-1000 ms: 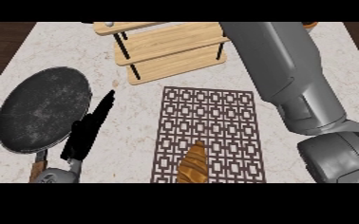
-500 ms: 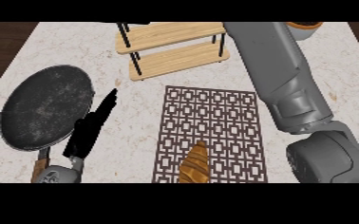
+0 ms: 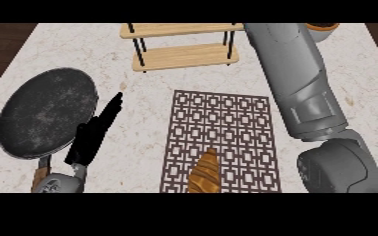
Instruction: Pick the can from the placemat and place it in the tiered shelf
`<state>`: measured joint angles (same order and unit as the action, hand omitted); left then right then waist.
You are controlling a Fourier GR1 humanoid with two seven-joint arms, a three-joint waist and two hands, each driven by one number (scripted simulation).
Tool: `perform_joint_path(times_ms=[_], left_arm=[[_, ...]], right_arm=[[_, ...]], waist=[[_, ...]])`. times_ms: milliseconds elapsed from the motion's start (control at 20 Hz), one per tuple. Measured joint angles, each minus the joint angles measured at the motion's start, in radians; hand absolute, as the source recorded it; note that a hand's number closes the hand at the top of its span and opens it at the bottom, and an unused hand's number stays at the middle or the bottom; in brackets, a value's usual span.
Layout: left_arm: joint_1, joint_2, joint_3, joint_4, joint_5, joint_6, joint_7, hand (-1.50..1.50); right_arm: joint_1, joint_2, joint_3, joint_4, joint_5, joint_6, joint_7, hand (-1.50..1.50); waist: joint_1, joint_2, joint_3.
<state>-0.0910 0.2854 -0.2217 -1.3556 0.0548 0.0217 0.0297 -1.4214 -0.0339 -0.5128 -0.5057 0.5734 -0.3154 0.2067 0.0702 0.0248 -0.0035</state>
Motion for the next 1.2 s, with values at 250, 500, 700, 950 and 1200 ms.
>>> perform_joint_path(times_ms=[250,500,700,950,1200], left_arm=[[0.020,0.004,0.013,0.008,-0.001,0.001,-0.019,0.00],[0.059,0.000,0.024,-0.009,-0.002,0.015,-0.029,0.00],[0.080,0.008,0.045,-0.003,0.003,0.012,-0.043,0.00],[0.087,0.020,0.069,-0.007,0.015,-0.006,-0.030,0.00],[0.078,0.006,0.067,-0.017,-0.002,-0.003,-0.012,0.00]], right_arm=[[0.006,-0.041,-0.090,-0.040,-0.060,-0.164,-0.049,-1.50],[0.068,-0.126,-0.135,-0.073,-0.083,-0.236,-0.031,-1.50],[0.161,-0.195,-0.133,-0.142,-0.104,-0.163,0.007,-1.50],[0.306,-0.265,-0.119,-0.300,-0.165,-0.006,0.010,-1.50],[0.437,-0.336,-0.106,-0.429,-0.239,0.148,0.012,-1.50]], waist=[[-0.021,-0.008,0.004],[-0.051,-0.022,0.006],[-0.078,-0.031,0.007],[-0.091,-0.035,0.006],[-0.085,-0.032,0.005]])
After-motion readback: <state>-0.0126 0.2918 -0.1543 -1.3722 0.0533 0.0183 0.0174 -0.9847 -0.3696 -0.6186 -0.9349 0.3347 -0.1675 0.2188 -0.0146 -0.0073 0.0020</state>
